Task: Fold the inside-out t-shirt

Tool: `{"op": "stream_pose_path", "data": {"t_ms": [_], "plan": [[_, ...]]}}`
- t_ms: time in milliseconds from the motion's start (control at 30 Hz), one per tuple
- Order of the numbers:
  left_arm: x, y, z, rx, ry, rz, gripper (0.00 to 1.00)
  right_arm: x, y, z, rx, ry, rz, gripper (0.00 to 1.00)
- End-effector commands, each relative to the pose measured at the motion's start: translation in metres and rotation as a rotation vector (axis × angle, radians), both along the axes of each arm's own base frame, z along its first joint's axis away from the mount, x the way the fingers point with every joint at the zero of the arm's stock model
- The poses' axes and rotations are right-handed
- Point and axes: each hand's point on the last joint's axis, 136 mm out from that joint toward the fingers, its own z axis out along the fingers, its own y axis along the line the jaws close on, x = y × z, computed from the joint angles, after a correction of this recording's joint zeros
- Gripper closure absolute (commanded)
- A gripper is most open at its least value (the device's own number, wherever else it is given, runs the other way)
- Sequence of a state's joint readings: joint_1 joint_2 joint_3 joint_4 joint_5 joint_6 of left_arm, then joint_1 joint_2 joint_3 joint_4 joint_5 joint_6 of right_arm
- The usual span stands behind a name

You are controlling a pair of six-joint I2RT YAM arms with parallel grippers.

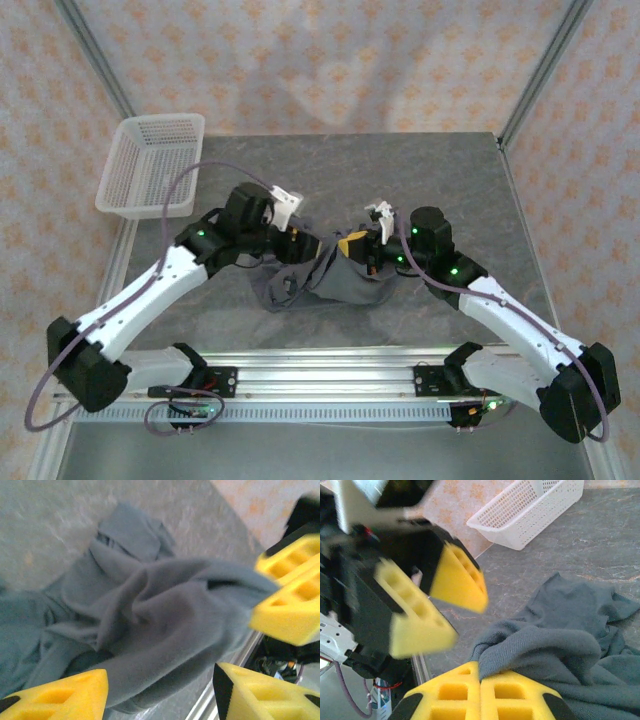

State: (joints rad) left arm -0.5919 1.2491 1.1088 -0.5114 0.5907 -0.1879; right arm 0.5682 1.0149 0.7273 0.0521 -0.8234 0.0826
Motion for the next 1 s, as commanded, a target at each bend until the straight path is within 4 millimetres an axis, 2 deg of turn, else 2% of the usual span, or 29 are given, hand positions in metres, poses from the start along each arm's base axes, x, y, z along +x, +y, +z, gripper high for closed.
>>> {"op": "stream_pose_path", "data": {"t_ms": [0, 133, 300, 400, 500, 633, 767, 833, 967], "plan": [[-0.013, -0.027, 0.015, -0.048, -0.054, -0.165, 0.43, 0.001, 0.000, 0.020, 0.031, -0.038, 0.002, 1.00], [-0.019, -0.039, -0.011, 0.022, -0.006, -0.209, 0.42, 0.000, 0.000, 0.023, 0.033, -0.036, 0.008, 1.00], [0.008, -0.020, -0.032, 0.121, -0.074, -0.043, 0.41, -0.001, 0.000, 0.026, 0.039, -0.034, 0.013, 1.00], [0.017, -0.019, -0.039, 0.135, -0.084, -0.002, 0.41, -0.002, 0.001, 0.028, 0.042, -0.035, 0.017, 1.00], [0.019, -0.021, -0.035, 0.113, -0.097, 0.008, 0.44, -0.003, 0.002, 0.028, 0.037, -0.029, 0.031, 1.00], [0.012, -0.015, -0.024, 0.098, -0.129, -0.003, 0.52, -0.005, 0.001, 0.027, 0.034, -0.024, 0.035, 1.00], [0.002, -0.006, -0.021, 0.101, -0.152, -0.008, 0.53, -0.006, 0.001, 0.025, 0.032, -0.020, 0.036, 1.00], [0.002, -0.010, -0.023, 0.081, -0.144, -0.013, 0.53, -0.005, 0.002, 0.026, 0.035, -0.019, 0.037, 1.00], [0.003, -0.029, -0.029, 0.031, -0.092, -0.062, 0.53, -0.004, 0.003, 0.030, 0.042, -0.024, 0.038, 1.00]]}}
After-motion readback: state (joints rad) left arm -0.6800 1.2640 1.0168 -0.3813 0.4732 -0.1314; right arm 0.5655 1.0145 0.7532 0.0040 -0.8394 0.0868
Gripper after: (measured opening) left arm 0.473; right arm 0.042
